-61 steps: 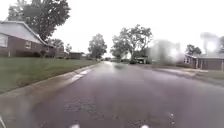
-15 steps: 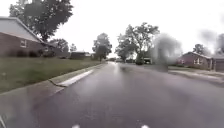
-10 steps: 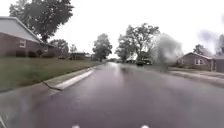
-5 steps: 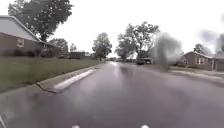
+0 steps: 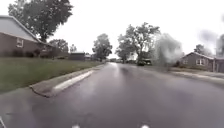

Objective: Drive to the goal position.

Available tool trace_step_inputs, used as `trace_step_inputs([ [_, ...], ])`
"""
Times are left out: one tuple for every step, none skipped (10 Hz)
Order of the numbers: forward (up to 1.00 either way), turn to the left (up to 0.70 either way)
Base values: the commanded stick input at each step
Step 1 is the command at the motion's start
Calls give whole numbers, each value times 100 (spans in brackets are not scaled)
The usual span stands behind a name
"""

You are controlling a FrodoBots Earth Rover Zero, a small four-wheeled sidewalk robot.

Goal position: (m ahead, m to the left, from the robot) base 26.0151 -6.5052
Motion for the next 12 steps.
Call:
trace_step_inputs([
  [50, 0],
  [50, 0],
  [50, 0],
  [50, 0],
  [50, 0],
  [50, 0],
  [50, 0],
  [50, 0],
  [50, 0],
  [50, 0],
  [50, 0],
  [50, 0],
])
